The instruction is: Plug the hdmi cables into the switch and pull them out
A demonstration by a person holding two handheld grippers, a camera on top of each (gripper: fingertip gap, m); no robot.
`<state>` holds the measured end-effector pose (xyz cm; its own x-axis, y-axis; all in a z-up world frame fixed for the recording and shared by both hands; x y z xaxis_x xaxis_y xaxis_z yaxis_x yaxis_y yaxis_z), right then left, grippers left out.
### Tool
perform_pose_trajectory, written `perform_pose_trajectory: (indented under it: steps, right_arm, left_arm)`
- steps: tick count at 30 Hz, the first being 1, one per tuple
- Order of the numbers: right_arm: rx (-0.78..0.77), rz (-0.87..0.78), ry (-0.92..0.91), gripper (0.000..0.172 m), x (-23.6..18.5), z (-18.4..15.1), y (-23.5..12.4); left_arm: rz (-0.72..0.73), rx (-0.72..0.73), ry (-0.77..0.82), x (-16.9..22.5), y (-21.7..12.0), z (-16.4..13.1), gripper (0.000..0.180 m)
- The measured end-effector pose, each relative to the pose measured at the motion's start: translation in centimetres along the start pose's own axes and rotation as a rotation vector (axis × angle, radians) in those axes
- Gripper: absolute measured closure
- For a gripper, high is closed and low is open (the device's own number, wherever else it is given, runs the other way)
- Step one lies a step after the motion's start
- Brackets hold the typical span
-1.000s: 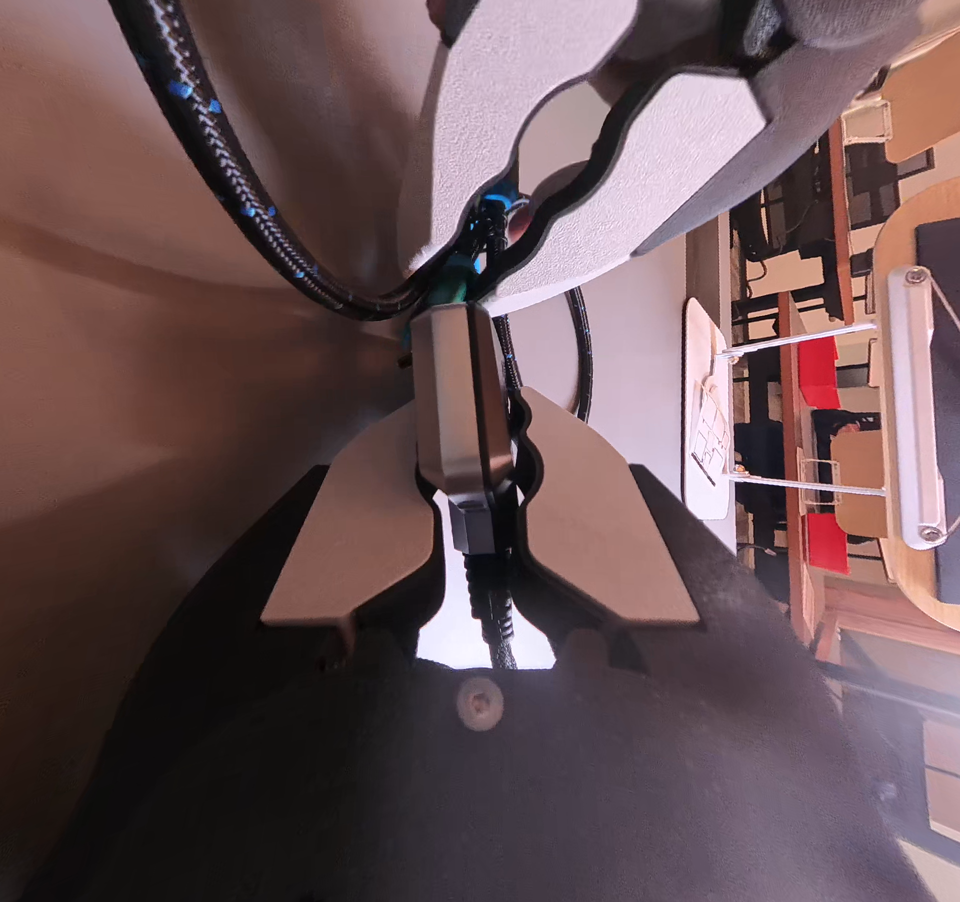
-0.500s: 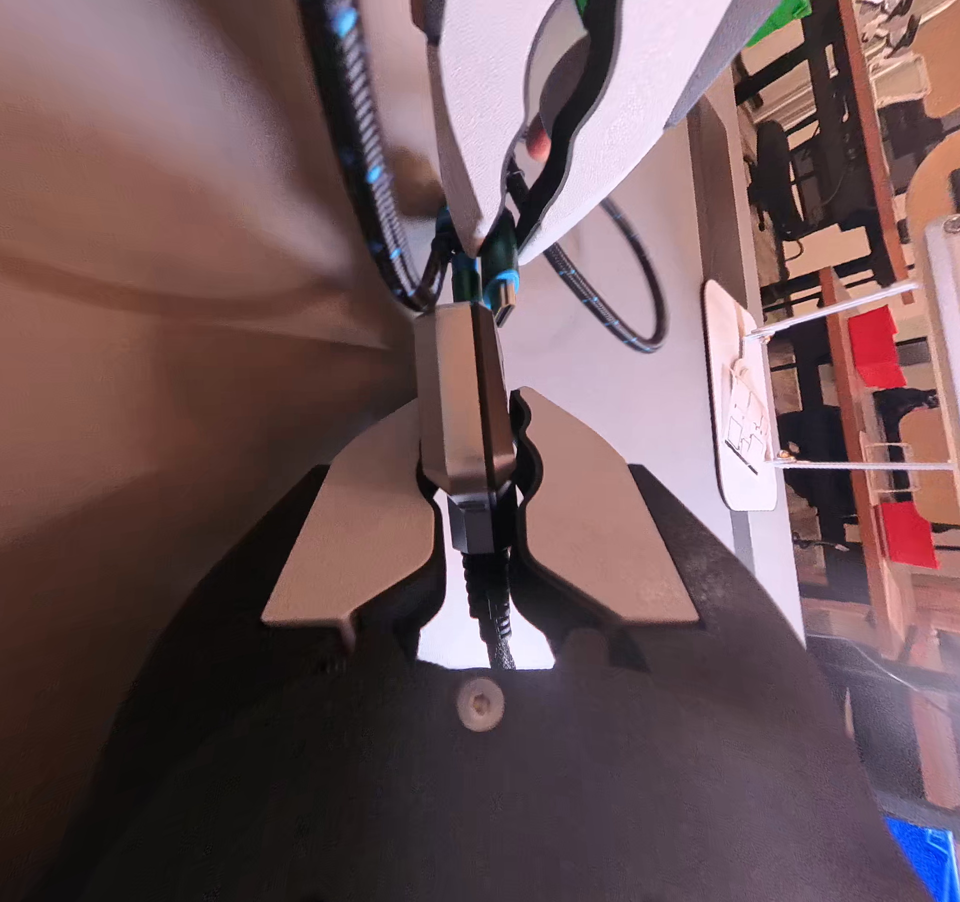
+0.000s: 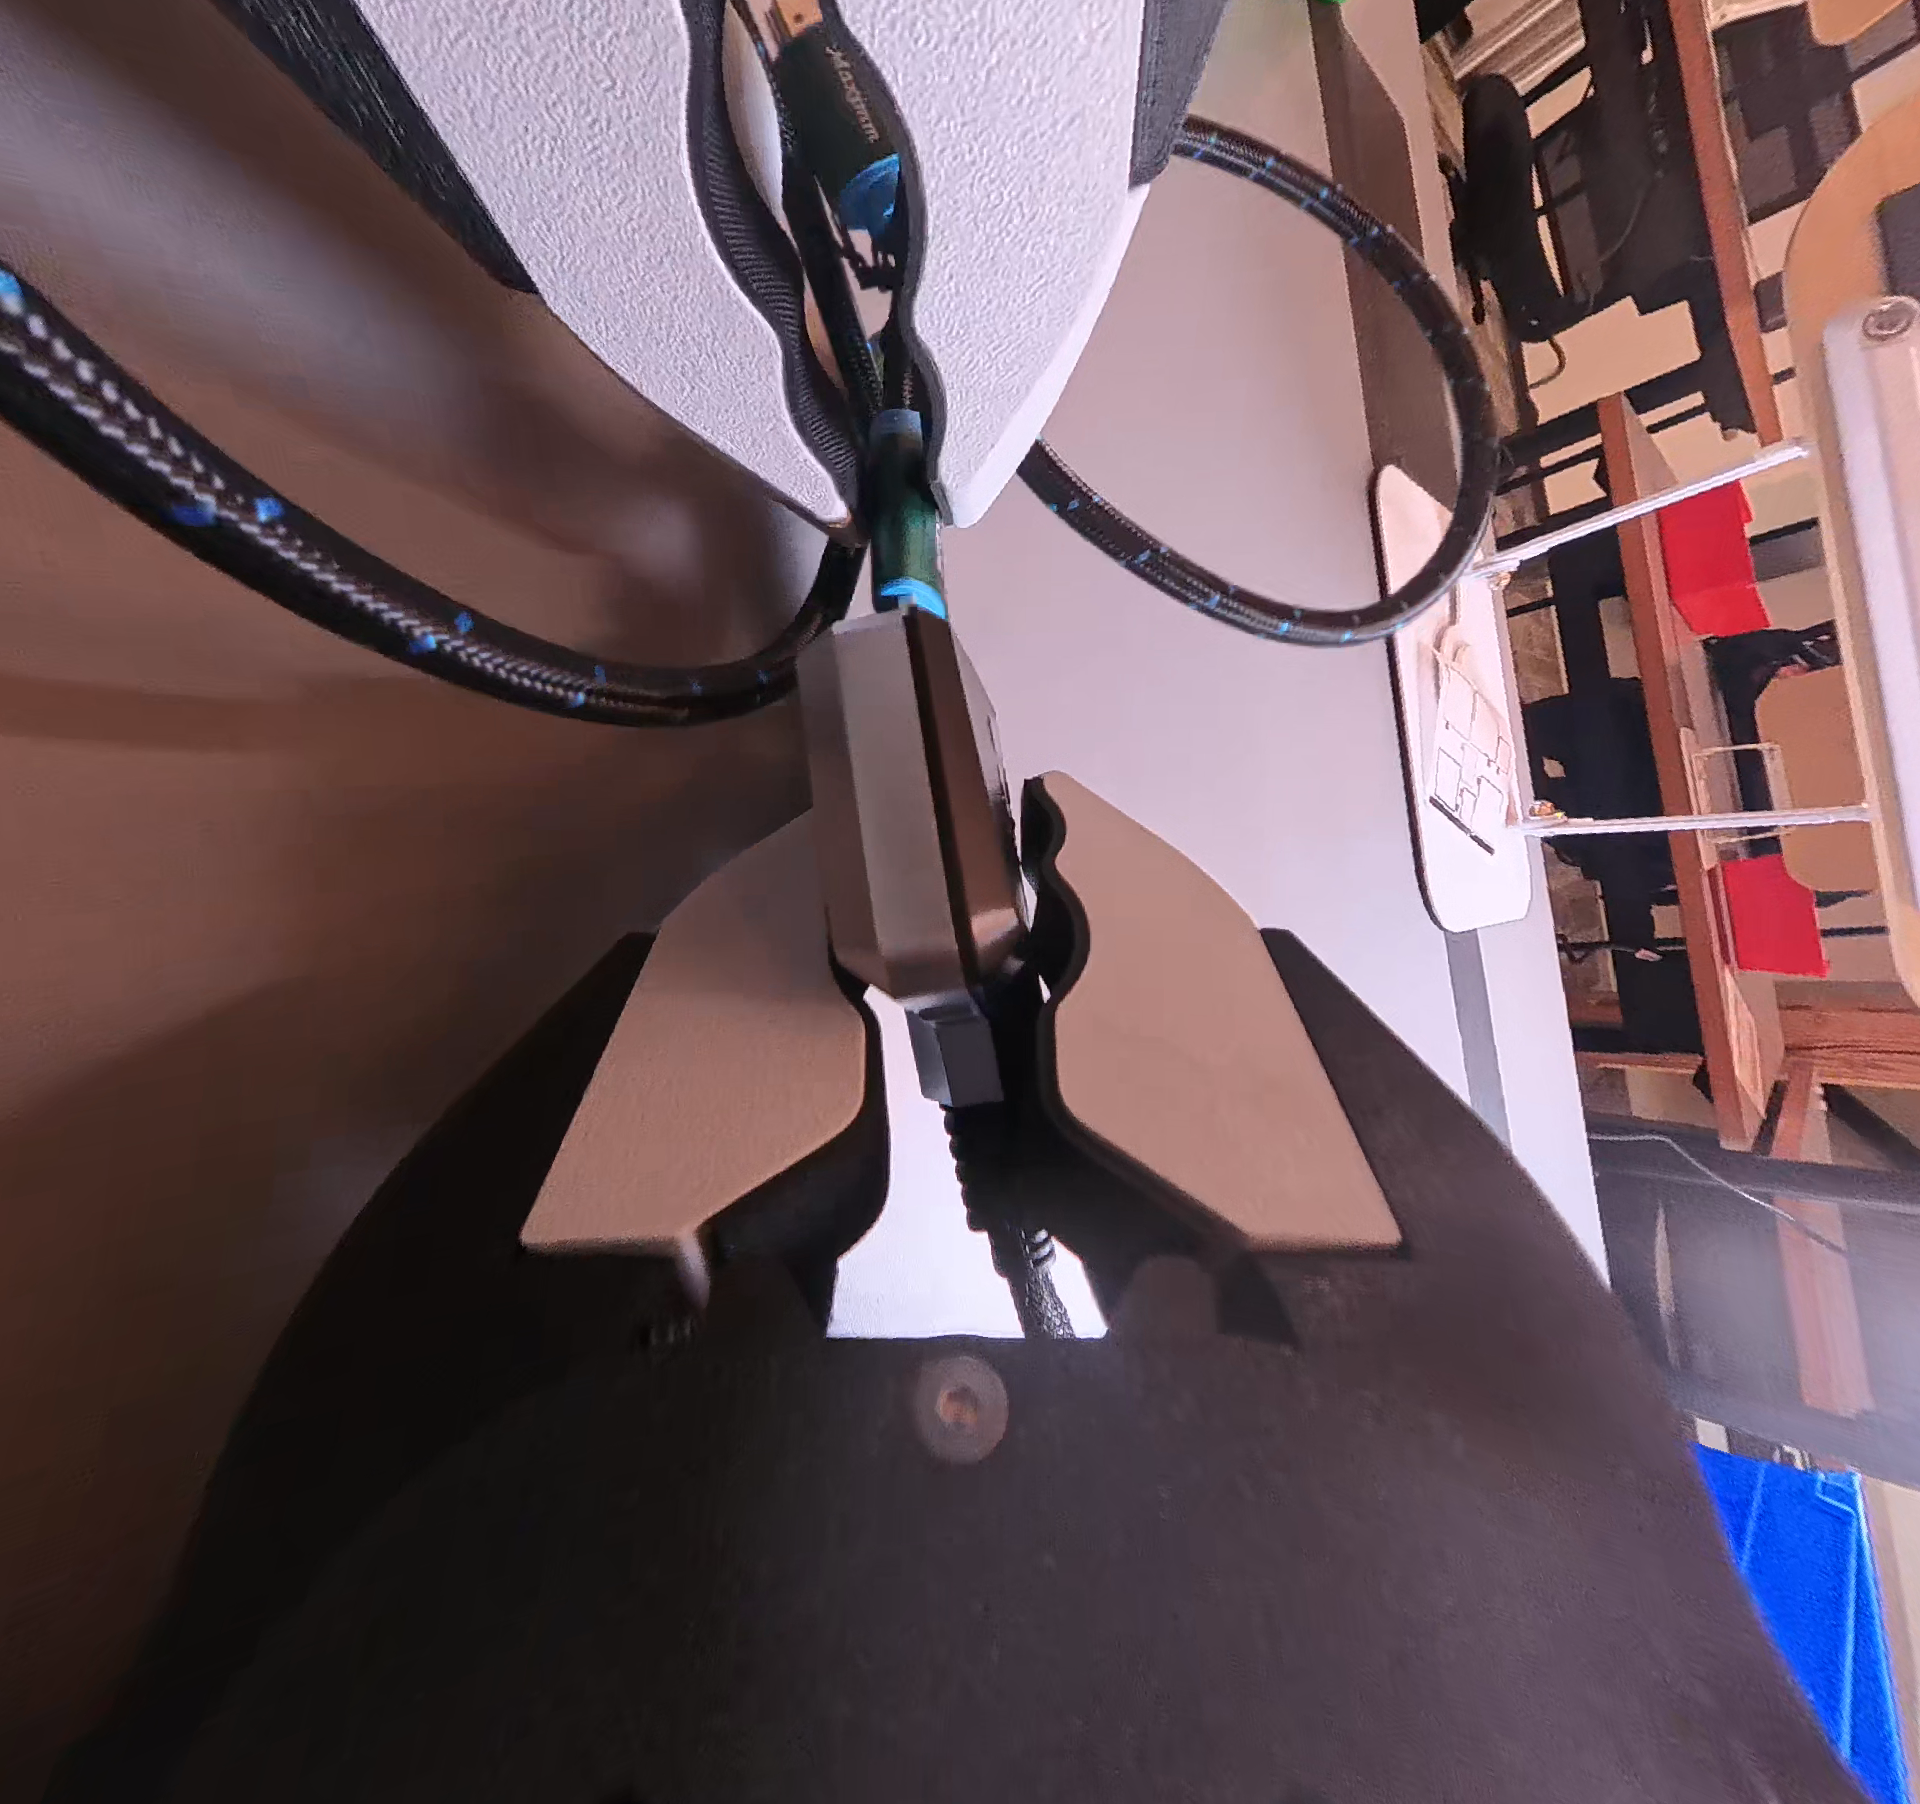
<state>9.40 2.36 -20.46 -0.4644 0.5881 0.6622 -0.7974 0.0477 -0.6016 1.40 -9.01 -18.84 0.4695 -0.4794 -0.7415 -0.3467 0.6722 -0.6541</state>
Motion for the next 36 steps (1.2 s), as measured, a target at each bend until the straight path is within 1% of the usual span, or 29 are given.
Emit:
perform_pose_trajectory:
  steps: [6, 10, 13, 18, 24, 27, 28, 29, 30, 31, 33, 36]
  right_arm:
    - [0.029, -0.028, 0.014, 0.146, 0.0, -0.2, -0.1]
    - [0.047, -0.007, 0.025, 0.146, -0.2, -0.3, 0.0]
    - [0.053, -0.003, 0.024, 0.146, -0.2, -0.3, 0.0]
    - [0.051, -0.004, 0.029, 0.146, -0.2, -0.4, 0.0]
    - [0.056, 0.021, 0.068, 0.146, 0.1, -0.5, 0.0]
    - [0.039, 0.049, 0.080, 0.145, 0.3, -0.4, -0.1]
    - [0.032, 0.066, 0.089, 0.145, 0.5, -0.3, -0.1]
    - [0.033, 0.084, 0.089, 0.145, 0.5, -0.2, -0.1]
    - [0.030, 0.095, 0.082, 0.144, 0.5, -0.1, -0.2]
    - [0.021, 0.095, 0.072, 0.145, 0.5, -0.1, -0.2]
    - [0.017, 0.112, 0.092, 0.145, 0.9, -0.2, -0.2]
    - [0.030, 0.123, 0.088, 0.145, 1.1, -0.1, -0.4]
  left_arm:
    - [0.002, -0.012, -0.040, -0.4, -0.2, 0.3, 0.169]
    - [-0.024, -0.019, -0.049, -0.3, -0.2, 0.4, 0.169]
    - [-0.050, -0.007, -0.086, -0.4, -0.1, 0.3, 0.169]
    - [-0.037, 0.002, -0.096, -0.3, 0.0, 0.4, 0.169]
    - [-0.108, 0.101, -0.221, -1.0, 0.2, -0.3, 0.169]
    - [-0.235, 0.199, -0.349, -1.6, 0.5, -0.7, 0.168]
    - [-0.243, 0.224, -0.363, -1.6, 0.6, -0.7, 0.168]
    - [-0.228, 0.259, -0.354, -1.5, 0.6, -0.4, 0.168]
    - [-0.232, 0.300, -0.354, -1.4, 0.4, 0.1, 0.172]
    - [-0.226, 0.281, -0.341, -1.4, 0.5, 0.2, 0.172]
    - [-0.260, 0.252, -0.369, -2.0, 0.5, 0.2, 0.174]
    - [-0.265, 0.316, -0.342, -2.7, -0.3, -0.1, 0.173]
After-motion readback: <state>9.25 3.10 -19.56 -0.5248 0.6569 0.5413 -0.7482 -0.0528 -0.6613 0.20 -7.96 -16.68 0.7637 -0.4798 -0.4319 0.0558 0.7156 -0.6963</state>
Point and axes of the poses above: each gripper's, where its closed fingertips meet, y out along the fingers, z out of its top, x = y × z across the jaws, the point moved 10 cm from there along -y, back along the fingers, and after that the axes turned 6 degrees about -x, right-handed, at the moved point
